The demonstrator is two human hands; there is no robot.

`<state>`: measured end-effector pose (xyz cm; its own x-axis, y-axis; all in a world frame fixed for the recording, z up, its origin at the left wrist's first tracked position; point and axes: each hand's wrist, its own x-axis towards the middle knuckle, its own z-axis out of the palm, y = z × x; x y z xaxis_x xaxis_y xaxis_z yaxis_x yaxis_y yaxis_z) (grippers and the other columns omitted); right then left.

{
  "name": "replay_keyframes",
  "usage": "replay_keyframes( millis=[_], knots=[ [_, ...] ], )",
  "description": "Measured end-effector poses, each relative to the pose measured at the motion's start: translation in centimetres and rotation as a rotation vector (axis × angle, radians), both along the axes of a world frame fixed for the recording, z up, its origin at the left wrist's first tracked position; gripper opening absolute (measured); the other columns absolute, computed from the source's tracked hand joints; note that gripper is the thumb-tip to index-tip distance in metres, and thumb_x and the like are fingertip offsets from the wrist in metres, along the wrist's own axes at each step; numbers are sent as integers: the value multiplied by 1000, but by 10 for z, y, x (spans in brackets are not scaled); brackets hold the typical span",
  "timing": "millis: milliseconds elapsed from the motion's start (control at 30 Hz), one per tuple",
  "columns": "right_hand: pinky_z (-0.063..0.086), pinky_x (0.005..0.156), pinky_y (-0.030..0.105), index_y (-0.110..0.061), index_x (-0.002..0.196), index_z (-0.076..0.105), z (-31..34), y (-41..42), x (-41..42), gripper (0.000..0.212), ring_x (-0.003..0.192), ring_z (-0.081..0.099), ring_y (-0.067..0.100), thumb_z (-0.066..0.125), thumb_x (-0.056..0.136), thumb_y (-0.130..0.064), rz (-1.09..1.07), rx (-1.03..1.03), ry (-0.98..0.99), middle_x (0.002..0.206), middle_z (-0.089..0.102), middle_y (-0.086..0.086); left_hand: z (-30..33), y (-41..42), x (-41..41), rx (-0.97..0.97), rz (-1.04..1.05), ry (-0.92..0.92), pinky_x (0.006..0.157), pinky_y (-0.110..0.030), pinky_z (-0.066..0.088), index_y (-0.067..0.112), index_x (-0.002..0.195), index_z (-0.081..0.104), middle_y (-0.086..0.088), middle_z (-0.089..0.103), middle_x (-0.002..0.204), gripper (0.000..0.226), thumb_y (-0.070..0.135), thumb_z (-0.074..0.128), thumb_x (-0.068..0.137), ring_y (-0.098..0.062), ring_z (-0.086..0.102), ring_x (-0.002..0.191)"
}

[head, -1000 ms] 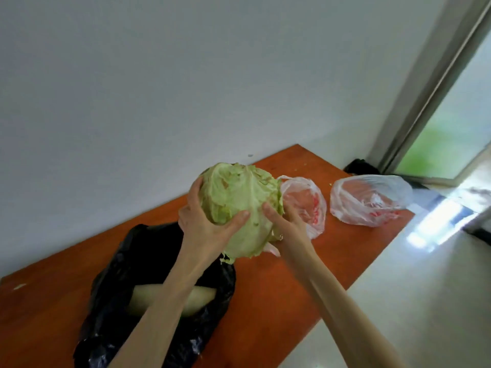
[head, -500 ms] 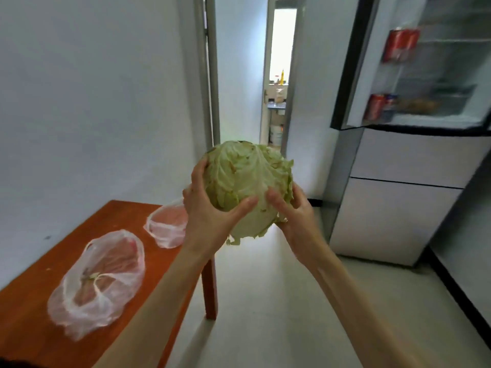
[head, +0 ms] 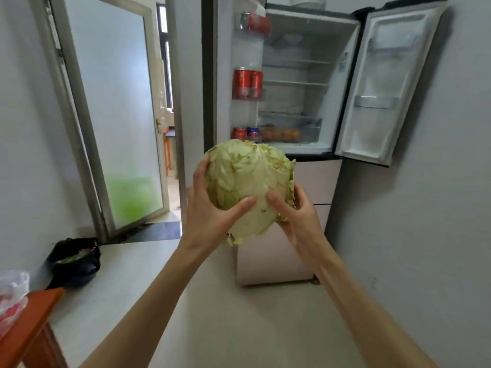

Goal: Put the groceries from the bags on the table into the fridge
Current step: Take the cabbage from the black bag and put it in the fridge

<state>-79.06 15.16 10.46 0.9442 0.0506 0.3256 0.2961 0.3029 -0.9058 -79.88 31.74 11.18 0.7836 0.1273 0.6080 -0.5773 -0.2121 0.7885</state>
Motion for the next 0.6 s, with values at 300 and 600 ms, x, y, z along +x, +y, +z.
replay_keyframes(
  millis=[300,600],
  knots=[
    [54,89,37,-17,136,43,-11,-113,138,99,113,61,20,87,53,-44,-134,-37,-43,127,60,4,-9,-110,154,32,-135,-41,102,-43,44,31,141,22,6,35,140,105,54,77,54,-11,40,128],
    [47,100,44,-25,136,44,3,-201,314,85,118,58,17,81,63,-44,-233,-134,-88,128,60,-2,2,-201,346,17,-188,-15,105,-43,40,38,141,22,15,34,135,106,60,75,52,-10,36,129]
  ],
)
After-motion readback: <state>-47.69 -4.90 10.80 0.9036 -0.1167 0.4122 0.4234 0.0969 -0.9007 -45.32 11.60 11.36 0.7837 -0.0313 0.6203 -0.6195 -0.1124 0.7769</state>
